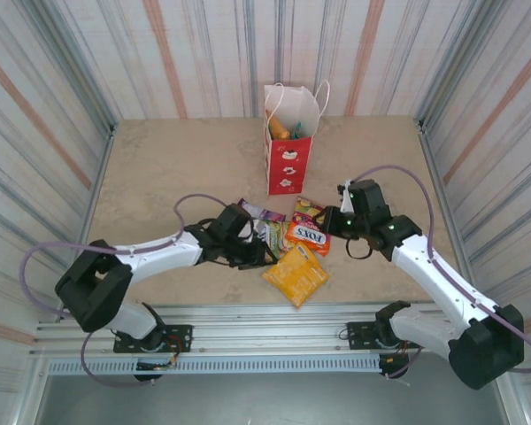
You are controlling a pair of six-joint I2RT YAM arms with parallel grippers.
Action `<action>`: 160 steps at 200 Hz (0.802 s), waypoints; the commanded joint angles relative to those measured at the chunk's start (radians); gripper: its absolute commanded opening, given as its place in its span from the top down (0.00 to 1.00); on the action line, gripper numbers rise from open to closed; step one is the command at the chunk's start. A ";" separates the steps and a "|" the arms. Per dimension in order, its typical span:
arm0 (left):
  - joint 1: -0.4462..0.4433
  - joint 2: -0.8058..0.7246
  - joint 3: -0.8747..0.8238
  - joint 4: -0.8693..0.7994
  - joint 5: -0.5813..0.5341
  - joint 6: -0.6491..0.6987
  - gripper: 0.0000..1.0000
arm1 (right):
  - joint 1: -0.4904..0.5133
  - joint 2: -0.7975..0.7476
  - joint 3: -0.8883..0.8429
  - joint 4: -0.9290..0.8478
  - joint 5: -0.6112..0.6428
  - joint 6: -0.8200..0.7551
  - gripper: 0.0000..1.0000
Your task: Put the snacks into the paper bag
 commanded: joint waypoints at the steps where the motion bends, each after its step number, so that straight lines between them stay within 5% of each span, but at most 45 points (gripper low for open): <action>1: -0.018 0.045 0.001 0.028 0.034 0.021 0.49 | -0.004 0.005 -0.056 -0.144 -0.128 0.059 0.60; 51: -0.018 0.138 0.089 -0.029 0.063 0.071 0.49 | 0.000 -0.003 -0.149 -0.275 -0.160 0.185 0.60; 160: -0.026 0.233 0.103 0.004 0.069 0.129 0.49 | 0.034 -0.062 -0.287 -0.257 -0.193 0.240 0.55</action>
